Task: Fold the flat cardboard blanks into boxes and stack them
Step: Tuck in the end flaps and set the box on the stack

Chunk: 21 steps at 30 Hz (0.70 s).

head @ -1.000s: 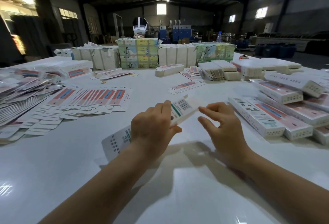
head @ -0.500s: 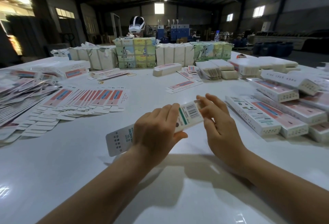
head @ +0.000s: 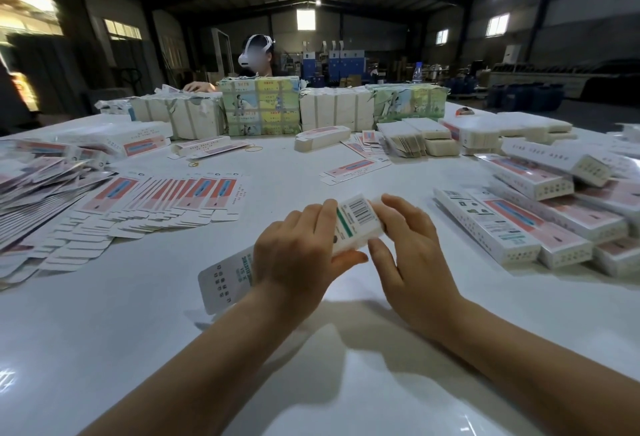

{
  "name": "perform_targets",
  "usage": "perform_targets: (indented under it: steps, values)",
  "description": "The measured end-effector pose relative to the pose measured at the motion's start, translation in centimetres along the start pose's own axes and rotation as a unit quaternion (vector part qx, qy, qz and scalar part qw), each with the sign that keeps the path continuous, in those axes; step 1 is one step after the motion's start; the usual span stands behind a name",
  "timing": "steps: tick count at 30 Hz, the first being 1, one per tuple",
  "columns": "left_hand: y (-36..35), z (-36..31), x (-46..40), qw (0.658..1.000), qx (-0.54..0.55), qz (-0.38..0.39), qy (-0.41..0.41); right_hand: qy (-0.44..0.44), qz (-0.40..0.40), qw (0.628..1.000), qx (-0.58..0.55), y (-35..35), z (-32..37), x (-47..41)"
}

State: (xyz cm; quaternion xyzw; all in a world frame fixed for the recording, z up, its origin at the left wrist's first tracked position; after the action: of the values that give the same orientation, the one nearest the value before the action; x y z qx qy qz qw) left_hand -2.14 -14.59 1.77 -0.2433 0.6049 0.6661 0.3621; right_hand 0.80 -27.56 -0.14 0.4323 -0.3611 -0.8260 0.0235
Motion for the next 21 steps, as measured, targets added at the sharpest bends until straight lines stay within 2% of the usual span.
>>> perform_targets:
  steps: [2,5,6,7,8,9,10,11,13,15,17,19,20,21]
  values:
    - [0.0,0.1,-0.1,1.000,-0.007,-0.003,0.000,-0.049,0.022,0.995,-0.088,0.1,-0.6,-0.3]
    - [0.0,0.2,-0.1,1.000,-0.019,-0.003,-0.009,-0.132,-0.022,0.968,-0.213,0.8,-2.3,-1.0]
    - [0.1,0.2,-0.1,1.000,-0.022,-0.004,-0.013,-0.189,-0.024,0.934,-0.301,0.7,-3.3,-1.2]
    - [0.1,0.1,-0.1,1.000,-0.023,-0.005,-0.018,-0.250,-0.009,0.870,-0.425,0.1,-4.1,-1.3]
    - [0.0,-0.1,-0.1,0.999,-0.024,-0.005,-0.024,-0.295,0.025,0.785,-0.545,-0.8,-4.6,-1.3]
    - [0.0,-0.2,0.0,0.999,-0.024,-0.004,-0.030,-0.318,0.060,0.717,-0.617,-1.4,-4.6,-1.3]
    - [-0.1,-0.4,0.0,0.999,-0.024,-0.002,-0.035,-0.312,0.088,0.696,-0.640,-1.7,-4.3,-1.3]
    - [-0.2,-0.5,0.0,0.999,-0.025,-0.001,-0.038,-0.293,0.101,0.713,-0.630,-1.8,-4.1,-1.3]
    - [-0.4,-0.5,0.0,0.999,-0.023,0.000,-0.035,-0.239,0.079,0.793,-0.555,-1.5,-3.6,-1.2]
    - [-0.5,-0.6,0.1,0.999,-0.023,0.000,-0.036,-0.179,0.066,0.893,-0.408,-1.0,-2.9,-0.9]
    - [-0.7,-0.9,0.1,0.999,-0.028,-0.003,-0.040,-0.125,0.062,0.965,-0.223,-0.8,-2.2,-0.4]
    - [-0.7,-1.0,0.0,0.999,-0.032,-0.009,-0.040,-0.077,0.034,0.988,-0.131,-0.5,-1.6,-0.3]
    - [-0.7,-1.0,0.0,0.999,-0.031,-0.012,-0.038,-0.080,0.020,0.987,-0.139,-0.4,-1.4,-0.4]
    - [-0.6,-1.0,-0.1,0.999,-0.029,-0.013,-0.037,-0.108,0.008,0.973,-0.202,-0.1,-1.5,-0.6]
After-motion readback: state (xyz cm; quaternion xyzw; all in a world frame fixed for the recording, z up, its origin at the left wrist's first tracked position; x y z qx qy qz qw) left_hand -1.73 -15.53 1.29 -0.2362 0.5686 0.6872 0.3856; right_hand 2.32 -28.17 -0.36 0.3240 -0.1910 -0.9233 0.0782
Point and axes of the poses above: each hand's wrist, its own x-axis away from the middle knuckle, its own y-axis out of the back of the hand, z = x × y, the point moved 5 cm from there along -x, towards the middle knuckle, and after that the axes turned 6 degrees about z, right-handed, at the moved point
